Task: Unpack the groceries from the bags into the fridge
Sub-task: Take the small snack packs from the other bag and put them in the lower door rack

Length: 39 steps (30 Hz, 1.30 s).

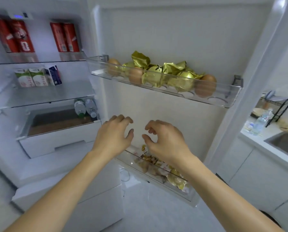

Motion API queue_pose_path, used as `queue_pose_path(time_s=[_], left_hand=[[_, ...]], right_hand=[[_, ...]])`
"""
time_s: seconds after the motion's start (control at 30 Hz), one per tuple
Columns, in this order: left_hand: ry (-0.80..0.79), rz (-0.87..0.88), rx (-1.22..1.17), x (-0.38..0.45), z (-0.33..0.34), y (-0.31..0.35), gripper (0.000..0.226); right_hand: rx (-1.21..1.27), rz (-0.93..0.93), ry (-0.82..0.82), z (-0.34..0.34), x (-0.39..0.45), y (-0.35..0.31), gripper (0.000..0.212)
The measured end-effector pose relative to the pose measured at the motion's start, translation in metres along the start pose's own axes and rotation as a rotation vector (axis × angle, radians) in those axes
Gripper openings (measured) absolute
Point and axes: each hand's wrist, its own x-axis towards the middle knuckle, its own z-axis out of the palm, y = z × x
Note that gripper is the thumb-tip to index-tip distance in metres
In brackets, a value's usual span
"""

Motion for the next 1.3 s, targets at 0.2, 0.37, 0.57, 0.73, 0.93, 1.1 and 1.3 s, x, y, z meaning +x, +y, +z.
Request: queue_pose_path(time_s=[0.2, 0.37, 0.57, 0.73, 0.93, 1.1, 1.3], left_hand=[[0.277, -0.276, 0.153, -0.064, -0.061, -0.064, 0.029], [0.331, -0.581, 0.490, -0.149, -0.108, -0.088, 0.053], [0.359, -1.037, 0.721, -0.285, -0.145, -0.042, 0.058], [0.338, -1.398, 0.845, -0.419, -0.146, 0.057, 0.058], [0.386, -1.870, 0.962, -0.561, -0.132, 0.238, 0.060], [0.496, -2.193, 1.068, -0.643, -0.092, 0.411, 0.058], [0.549, -2.553, 0.950, -0.705, -0.014, 0.563, 0.061]], right_hand=[[0.121, -0.354, 0.007, 0.045, 0.039, -0.082, 0.026], [0.277, -0.651, -0.015, 0.092, 0.047, -0.161, 0.049], [0.574, -0.946, -0.222, 0.128, -0.022, -0.246, 0.063], [0.710, -1.220, -0.440, 0.134, -0.145, -0.289, 0.065], [0.848, -1.622, -0.680, 0.096, -0.333, -0.310, 0.072], [0.964, -1.929, -0.837, 0.037, -0.508, -0.284, 0.077], [0.965, -2.234, -1.087, -0.008, -0.681, -0.202, 0.083]])
